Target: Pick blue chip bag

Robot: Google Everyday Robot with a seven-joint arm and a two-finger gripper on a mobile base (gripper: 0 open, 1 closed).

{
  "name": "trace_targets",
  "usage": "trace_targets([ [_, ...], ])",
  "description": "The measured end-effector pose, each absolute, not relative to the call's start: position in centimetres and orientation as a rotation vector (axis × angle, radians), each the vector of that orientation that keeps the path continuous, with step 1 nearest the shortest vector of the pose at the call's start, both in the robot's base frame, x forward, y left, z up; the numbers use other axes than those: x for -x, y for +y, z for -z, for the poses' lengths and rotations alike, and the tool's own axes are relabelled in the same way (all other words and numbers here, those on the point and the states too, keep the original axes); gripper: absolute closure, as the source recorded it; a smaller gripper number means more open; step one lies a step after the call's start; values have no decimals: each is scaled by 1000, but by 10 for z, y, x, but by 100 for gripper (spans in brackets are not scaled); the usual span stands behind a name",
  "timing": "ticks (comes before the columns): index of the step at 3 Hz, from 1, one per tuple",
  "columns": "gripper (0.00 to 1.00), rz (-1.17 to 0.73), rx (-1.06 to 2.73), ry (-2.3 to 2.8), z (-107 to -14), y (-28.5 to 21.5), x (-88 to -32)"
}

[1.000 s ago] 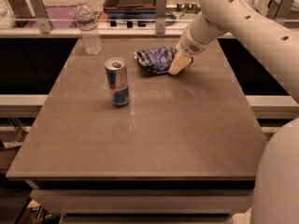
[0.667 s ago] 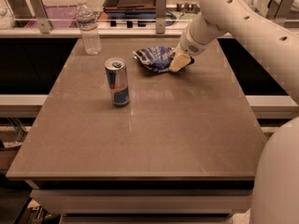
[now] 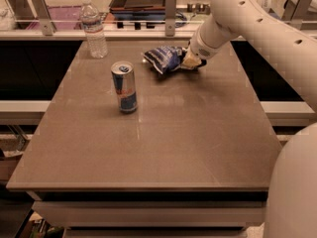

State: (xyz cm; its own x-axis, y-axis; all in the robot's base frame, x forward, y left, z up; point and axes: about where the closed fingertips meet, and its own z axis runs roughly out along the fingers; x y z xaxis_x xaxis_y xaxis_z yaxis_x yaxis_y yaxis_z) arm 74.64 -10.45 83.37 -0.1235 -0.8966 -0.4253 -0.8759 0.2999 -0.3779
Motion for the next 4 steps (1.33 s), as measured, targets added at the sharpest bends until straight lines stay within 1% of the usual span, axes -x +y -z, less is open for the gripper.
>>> trace_targets([
  [2,100,29,1560,1959,-844,-100,-753],
  [4,100,45,1540,1884,-883,-96,-771],
])
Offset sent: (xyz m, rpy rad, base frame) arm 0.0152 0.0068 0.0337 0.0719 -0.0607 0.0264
